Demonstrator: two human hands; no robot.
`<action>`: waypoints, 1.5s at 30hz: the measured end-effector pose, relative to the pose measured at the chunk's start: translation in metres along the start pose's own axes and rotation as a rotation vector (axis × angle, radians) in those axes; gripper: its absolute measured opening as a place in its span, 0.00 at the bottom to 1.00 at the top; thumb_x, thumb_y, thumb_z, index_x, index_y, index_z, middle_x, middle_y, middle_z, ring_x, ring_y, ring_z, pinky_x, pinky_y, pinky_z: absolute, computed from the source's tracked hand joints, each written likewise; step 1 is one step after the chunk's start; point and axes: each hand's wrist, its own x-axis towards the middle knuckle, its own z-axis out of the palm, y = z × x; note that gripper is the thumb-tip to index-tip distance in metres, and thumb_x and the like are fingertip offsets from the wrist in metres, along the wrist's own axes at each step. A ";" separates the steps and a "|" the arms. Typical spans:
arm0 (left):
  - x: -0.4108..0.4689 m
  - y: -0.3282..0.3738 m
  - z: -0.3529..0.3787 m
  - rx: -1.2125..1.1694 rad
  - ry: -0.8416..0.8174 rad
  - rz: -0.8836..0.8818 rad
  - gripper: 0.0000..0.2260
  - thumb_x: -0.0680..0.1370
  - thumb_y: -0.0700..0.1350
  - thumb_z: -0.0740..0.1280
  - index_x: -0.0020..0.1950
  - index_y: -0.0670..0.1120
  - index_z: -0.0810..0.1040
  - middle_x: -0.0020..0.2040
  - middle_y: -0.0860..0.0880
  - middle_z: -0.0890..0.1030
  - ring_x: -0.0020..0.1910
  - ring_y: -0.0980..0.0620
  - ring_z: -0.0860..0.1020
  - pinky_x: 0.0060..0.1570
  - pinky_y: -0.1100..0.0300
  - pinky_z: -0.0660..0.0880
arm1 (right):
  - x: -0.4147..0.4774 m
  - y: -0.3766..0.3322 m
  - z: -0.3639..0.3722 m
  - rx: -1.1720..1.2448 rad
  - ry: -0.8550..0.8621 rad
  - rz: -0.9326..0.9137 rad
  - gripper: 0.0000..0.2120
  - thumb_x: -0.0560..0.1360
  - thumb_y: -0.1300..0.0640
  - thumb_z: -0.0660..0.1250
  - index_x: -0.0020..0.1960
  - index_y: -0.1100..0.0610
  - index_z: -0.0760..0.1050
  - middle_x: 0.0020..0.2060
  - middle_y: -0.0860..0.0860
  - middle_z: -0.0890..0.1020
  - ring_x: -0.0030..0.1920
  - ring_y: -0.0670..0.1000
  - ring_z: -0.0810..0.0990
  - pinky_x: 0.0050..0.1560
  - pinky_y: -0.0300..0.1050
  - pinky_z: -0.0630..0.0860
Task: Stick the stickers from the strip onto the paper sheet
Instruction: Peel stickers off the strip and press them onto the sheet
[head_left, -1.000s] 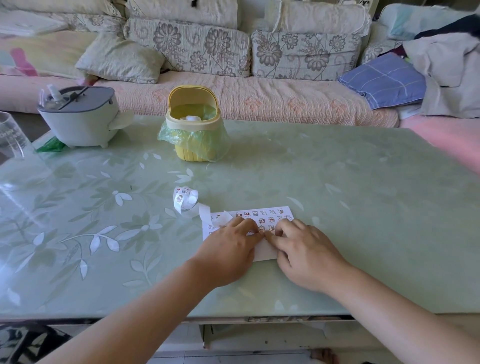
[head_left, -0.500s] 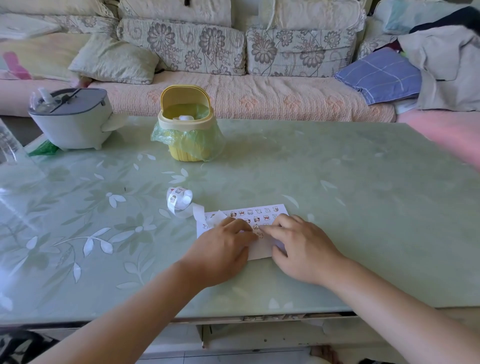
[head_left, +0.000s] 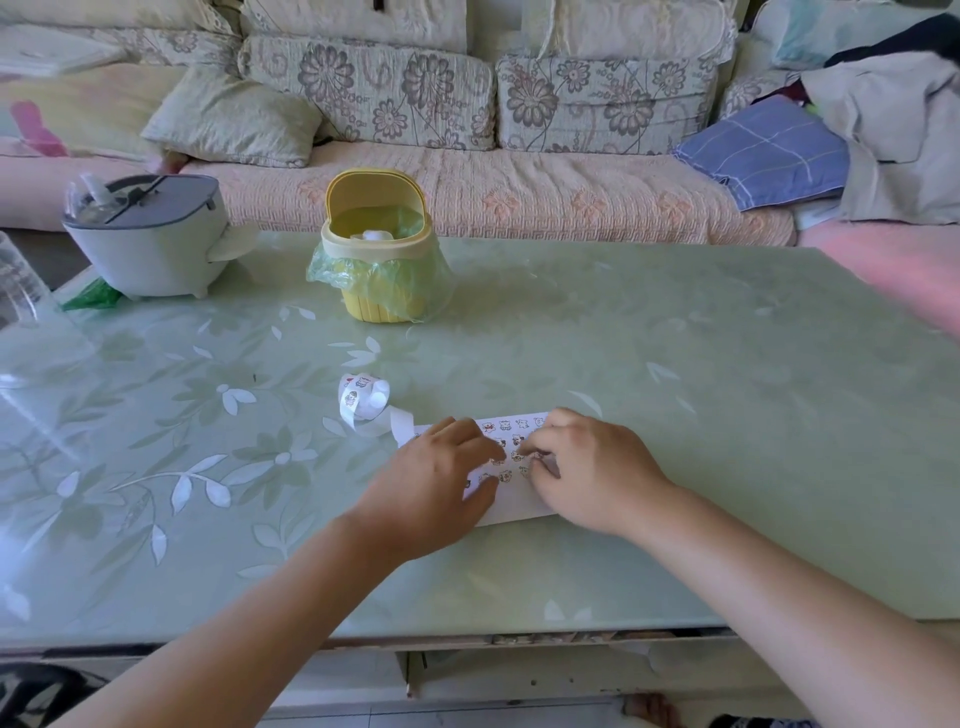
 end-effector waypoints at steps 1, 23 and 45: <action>0.001 0.000 -0.005 -0.010 0.042 -0.026 0.12 0.75 0.51 0.61 0.52 0.50 0.81 0.45 0.54 0.78 0.44 0.51 0.76 0.36 0.55 0.75 | 0.005 -0.004 -0.001 0.036 0.006 0.010 0.14 0.79 0.50 0.61 0.60 0.43 0.80 0.55 0.43 0.77 0.55 0.50 0.78 0.47 0.43 0.70; -0.009 -0.084 -0.076 0.017 -0.011 -0.800 0.16 0.75 0.56 0.68 0.58 0.50 0.75 0.52 0.54 0.78 0.51 0.52 0.76 0.49 0.58 0.72 | 0.094 -0.115 0.021 0.738 0.006 0.129 0.07 0.76 0.55 0.66 0.50 0.43 0.78 0.44 0.43 0.82 0.41 0.45 0.81 0.42 0.41 0.76; 0.001 -0.074 -0.077 -0.323 0.002 -0.754 0.12 0.74 0.49 0.73 0.52 0.53 0.72 0.39 0.56 0.82 0.34 0.55 0.77 0.31 0.61 0.72 | 0.108 -0.107 0.004 1.018 0.030 0.153 0.08 0.74 0.63 0.74 0.52 0.55 0.82 0.34 0.48 0.81 0.24 0.41 0.74 0.29 0.34 0.72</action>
